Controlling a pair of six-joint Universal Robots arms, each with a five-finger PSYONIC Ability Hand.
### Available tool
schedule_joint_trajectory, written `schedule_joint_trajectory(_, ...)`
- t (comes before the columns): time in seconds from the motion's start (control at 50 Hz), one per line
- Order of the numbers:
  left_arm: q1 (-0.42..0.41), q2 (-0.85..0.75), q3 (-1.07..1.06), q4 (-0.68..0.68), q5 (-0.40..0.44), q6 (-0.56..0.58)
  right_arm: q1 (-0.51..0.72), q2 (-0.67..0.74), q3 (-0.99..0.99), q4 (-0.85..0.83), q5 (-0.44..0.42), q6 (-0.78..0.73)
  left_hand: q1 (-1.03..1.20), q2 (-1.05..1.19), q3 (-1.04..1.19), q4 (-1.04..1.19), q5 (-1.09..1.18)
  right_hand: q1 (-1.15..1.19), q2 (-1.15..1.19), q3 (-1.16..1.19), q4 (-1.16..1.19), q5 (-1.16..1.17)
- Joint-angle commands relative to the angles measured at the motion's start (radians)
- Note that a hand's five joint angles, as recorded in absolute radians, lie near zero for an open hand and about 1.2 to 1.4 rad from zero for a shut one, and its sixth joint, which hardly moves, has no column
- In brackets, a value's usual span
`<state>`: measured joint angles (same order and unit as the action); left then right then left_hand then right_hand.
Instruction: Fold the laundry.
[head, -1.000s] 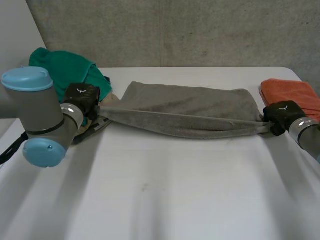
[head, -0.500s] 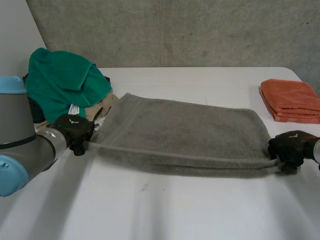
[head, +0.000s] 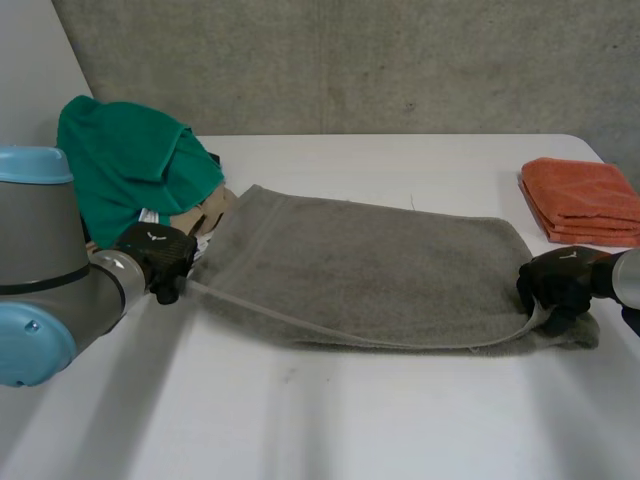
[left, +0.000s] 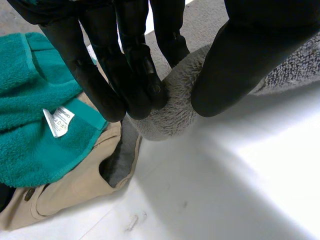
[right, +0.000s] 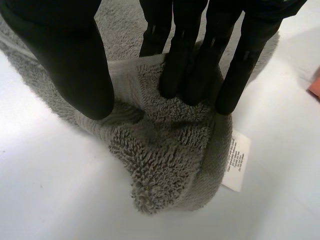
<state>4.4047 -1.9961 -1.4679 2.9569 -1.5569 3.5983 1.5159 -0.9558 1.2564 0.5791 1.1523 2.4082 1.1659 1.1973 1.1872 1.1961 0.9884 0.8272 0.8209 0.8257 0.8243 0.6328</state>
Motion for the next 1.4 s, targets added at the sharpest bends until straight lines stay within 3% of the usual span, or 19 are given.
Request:
schedule_joint_trajectory(0.02, -0.002, -0.018, 0.023, -0.003, -0.008, 0.0, 0.038, 0.035, -0.032, -0.011, 0.035, -0.027, 0.23, 0.199, 0.209, 0.2, 0.233, 0.128, 0.134, 0.13, 0.131, 0.148)
schedule_joint_trajectory(0.06, -0.004, -0.024, 0.032, 0.002, -0.009, 0.002, 0.047, 0.043, -0.04, -0.027, 0.04, -0.034, 0.23, 0.199, 0.209, 0.2, 0.233, 0.227, 0.234, 0.229, 0.23, 0.247)
schedule_joint_trajectory(0.12, -0.002, -0.045, 0.053, 0.004, -0.009, 0.01, 0.055, 0.055, -0.058, -0.074, 0.047, -0.037, 0.23, 0.199, 0.209, 0.2, 0.233, 0.568, 0.574, 0.57, 0.571, 0.588)
schedule_joint_trajectory(0.24, 0.004, -0.098, 0.145, 0.027, -0.014, 0.031, 0.064, 0.061, -0.103, -0.27, 0.075, 0.015, 0.23, 0.199, 0.209, 0.2, 0.233, 0.569, 0.575, 0.571, 0.572, 0.589)
schedule_joint_trajectory(0.32, 0.001, -0.095, 0.311, 0.076, -0.012, 0.026, 0.076, 0.037, -0.167, -0.482, 0.124, 0.143, 0.23, 0.199, 0.209, 0.2, 0.233, 0.569, 0.575, 0.571, 0.572, 0.589)
schedule_joint_trajectory(0.48, -0.019, -0.01, 0.691, 0.348, -0.017, -0.143, 0.098, -0.133, -0.285, -0.948, 0.325, 0.517, 0.23, 0.199, 0.209, 0.2, 0.233, 0.569, 0.575, 0.571, 0.572, 0.589)
schedule_joint_trajectory(0.56, -0.033, -0.009, 0.774, 0.413, -0.038, -0.196, 0.109, -0.182, -0.311, -1.015, 0.349, 0.56, 0.23, 0.199, 0.209, 0.2, 0.233, 0.569, 0.575, 0.571, 0.572, 0.589)
schedule_joint_trajectory(0.76, -0.014, -0.044, 0.703, 0.343, -0.081, -0.201, 0.112, -0.167, -0.313, -0.812, 0.29, 0.555, 0.23, 0.199, 0.209, 0.2, 0.233, 0.569, 0.575, 0.571, 0.572, 0.589)
schedule_joint_trajectory(0.88, 0.001, -0.053, 0.474, 0.346, -0.072, -0.198, 0.099, -0.152, -0.146, -0.714, 0.198, 0.514, 0.23, 0.199, 0.209, 0.2, 0.233, 0.569, 0.575, 0.571, 0.572, 0.589)
schedule_joint_trajectory(1.02, -0.001, -0.052, 0.212, 0.349, -0.013, -0.182, 0.047, -0.14, 0.121, -0.7, 0.149, 0.399, 0.23, 0.199, 0.209, 0.2, 0.233, 0.569, 0.575, 0.571, 0.572, 0.589)
schedule_joint_trajectory(1.14, -0.016, -0.018, 0.019, 0.306, 0.023, -0.099, -0.006, -0.132, 0.27, -0.642, 0.133, 0.25, 0.23, 0.199, 0.209, 0.2, 0.233, 0.569, 0.575, 0.571, 0.572, 0.589)
schedule_joint_trajectory(1.28, -0.024, 0.158, -0.181, 0.093, 0.021, 0.043, -0.109, -0.277, 0.374, -0.392, 0.132, -0.039, 0.23, 0.199, 0.209, 0.2, 0.233, 0.569, 0.575, 0.571, 0.572, 0.589)
schedule_joint_trajectory(1.4, -0.057, 0.276, -0.238, -0.249, -0.02, 0.16, -0.232, -0.38, 0.406, -0.04, 0.121, -0.371, 0.23, 0.199, 0.209, 0.2, 0.233, 0.569, 0.575, 0.571, 0.572, 0.589)
